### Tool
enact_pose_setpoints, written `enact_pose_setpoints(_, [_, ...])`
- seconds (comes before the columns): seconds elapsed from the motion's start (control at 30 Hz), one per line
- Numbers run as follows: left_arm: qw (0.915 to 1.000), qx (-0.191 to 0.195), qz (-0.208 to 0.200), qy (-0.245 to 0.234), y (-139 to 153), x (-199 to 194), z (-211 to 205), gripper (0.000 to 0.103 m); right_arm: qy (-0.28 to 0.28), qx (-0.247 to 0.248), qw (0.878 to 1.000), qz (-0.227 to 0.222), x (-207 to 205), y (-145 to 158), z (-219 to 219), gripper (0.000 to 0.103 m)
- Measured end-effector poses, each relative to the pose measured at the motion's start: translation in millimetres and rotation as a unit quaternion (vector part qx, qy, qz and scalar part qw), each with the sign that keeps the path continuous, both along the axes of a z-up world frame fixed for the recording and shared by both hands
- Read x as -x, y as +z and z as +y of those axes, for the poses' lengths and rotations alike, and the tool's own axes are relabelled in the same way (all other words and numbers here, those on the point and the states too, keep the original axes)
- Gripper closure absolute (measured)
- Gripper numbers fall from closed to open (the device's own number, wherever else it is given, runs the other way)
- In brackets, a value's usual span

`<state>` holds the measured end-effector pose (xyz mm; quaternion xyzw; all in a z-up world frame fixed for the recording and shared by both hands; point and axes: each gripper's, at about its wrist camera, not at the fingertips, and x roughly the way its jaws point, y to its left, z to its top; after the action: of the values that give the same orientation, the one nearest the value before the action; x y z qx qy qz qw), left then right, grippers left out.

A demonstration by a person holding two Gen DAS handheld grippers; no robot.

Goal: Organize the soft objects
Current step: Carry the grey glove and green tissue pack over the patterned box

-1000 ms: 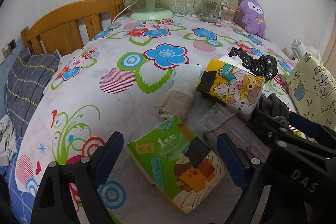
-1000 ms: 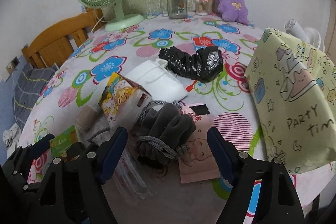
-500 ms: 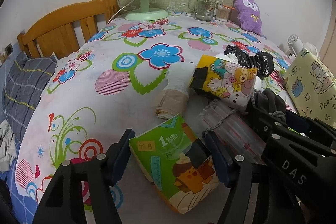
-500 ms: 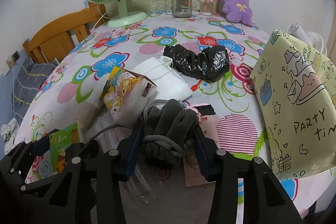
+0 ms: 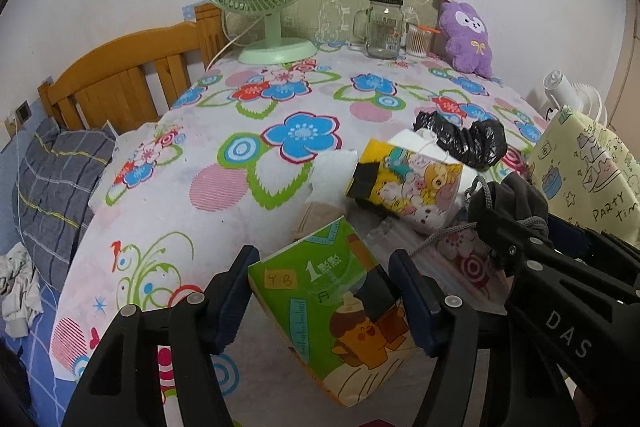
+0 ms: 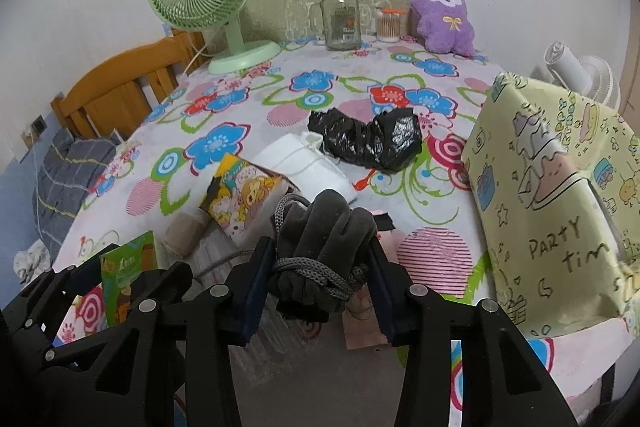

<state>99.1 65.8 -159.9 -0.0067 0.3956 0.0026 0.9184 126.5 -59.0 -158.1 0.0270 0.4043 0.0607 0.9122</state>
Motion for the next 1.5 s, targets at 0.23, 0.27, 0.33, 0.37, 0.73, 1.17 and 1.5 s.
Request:
enact_pose_setpoints(0.23, [0.9999,-0.001,-0.016,-0.003,17,3,-6,0.034,-0.004,-0.004,1.000,-0.019,7,17,-7,0.055])
enact_pose_setpoints(0.27, [0.9998,-0.002,-0.018,-0.004,19,4,-7,0.034,-0.004,-0.004,1.000,-0.021,7,20,-7,0.055])
enact_pose_setpoints(0.33, [0.9997,-0.002,-0.024,-0.006,25,5,-9,0.034,-0.006,-0.002,1.000,-0.029,10,26,-9,0.055])
enact_pose_setpoints(0.37, [0.9996,-0.002,-0.026,-0.007,27,5,-10,0.034,-0.006,-0.002,0.999,-0.031,10,28,-9,0.055])
enact_pose_setpoints(0.73, [0.9983,0.002,-0.055,-0.016,56,9,-22,0.035,-0.010,-0.001,0.998,-0.060,18,60,-22,0.055])
enact_pose_setpoints(1.17, [0.9950,0.003,-0.092,-0.037,90,13,-49,0.035,-0.017,0.002,0.995,-0.093,28,98,-48,0.055])
enact_pose_setpoints(1.5, [0.9927,-0.002,-0.106,-0.059,106,8,-81,0.035,-0.029,0.000,0.993,-0.110,34,113,-78,0.055])
